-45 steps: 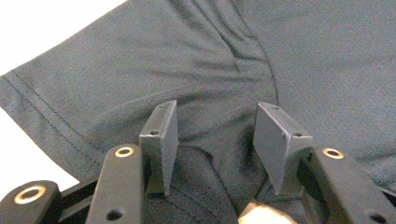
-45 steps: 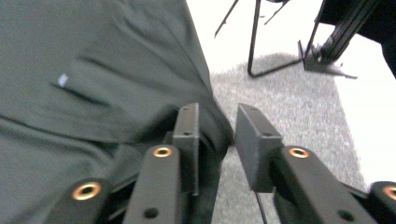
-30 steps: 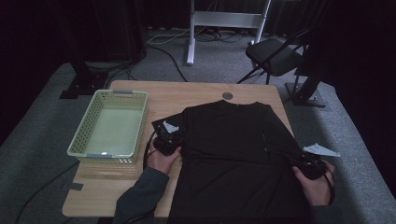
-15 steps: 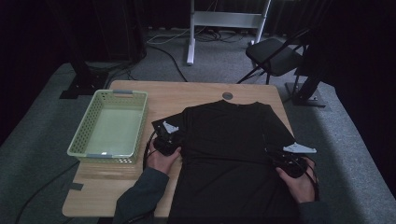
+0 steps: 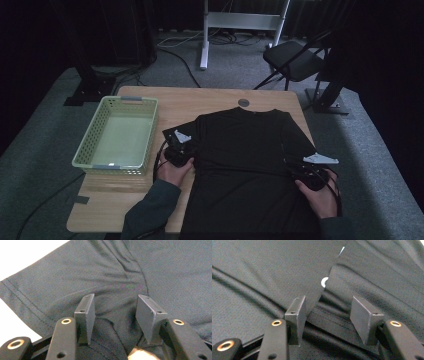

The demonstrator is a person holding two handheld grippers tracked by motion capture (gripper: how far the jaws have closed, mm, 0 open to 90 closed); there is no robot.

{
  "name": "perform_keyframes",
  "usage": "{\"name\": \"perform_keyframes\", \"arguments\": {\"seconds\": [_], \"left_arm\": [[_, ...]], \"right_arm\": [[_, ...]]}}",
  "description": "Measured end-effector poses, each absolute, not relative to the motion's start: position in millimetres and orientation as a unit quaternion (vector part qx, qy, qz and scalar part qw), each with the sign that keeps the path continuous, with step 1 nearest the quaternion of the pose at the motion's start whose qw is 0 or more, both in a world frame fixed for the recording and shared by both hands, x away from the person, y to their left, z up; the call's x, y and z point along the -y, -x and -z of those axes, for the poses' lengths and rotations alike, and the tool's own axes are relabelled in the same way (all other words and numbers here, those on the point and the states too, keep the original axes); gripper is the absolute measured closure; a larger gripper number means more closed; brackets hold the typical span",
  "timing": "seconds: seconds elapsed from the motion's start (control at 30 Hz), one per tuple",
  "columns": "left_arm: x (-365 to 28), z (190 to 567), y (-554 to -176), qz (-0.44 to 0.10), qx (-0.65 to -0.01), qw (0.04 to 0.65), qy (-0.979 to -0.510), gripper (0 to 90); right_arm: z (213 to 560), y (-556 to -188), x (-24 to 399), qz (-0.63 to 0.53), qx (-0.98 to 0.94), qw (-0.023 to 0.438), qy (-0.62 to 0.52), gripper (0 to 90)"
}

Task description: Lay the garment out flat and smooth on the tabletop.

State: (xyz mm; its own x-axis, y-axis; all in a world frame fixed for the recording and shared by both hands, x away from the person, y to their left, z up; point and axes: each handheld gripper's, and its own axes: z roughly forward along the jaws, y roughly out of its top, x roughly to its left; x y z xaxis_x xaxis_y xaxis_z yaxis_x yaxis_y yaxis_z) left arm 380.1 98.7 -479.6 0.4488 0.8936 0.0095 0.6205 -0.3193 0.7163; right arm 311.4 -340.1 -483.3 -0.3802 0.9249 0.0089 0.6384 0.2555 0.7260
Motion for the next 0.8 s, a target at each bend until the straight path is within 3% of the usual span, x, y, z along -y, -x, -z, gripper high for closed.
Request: {"name": "perform_keyframes", "arguments": {"seconds": [0.43,0.8], "left_arm": [[-98.5,479.7,-380.0,-0.208,-0.482,0.329,-0.785,50.7],[-98.6,479.7,-380.0,-0.208,-0.482,0.329,-0.785,50.6]], "right_arm": [[482.6,-310.4,348.1,-0.343,-0.748,0.211,-0.528,56.9],[479.5,-310.2,352.2,-0.336,-0.749,0.214,-0.529,73.1]]}}
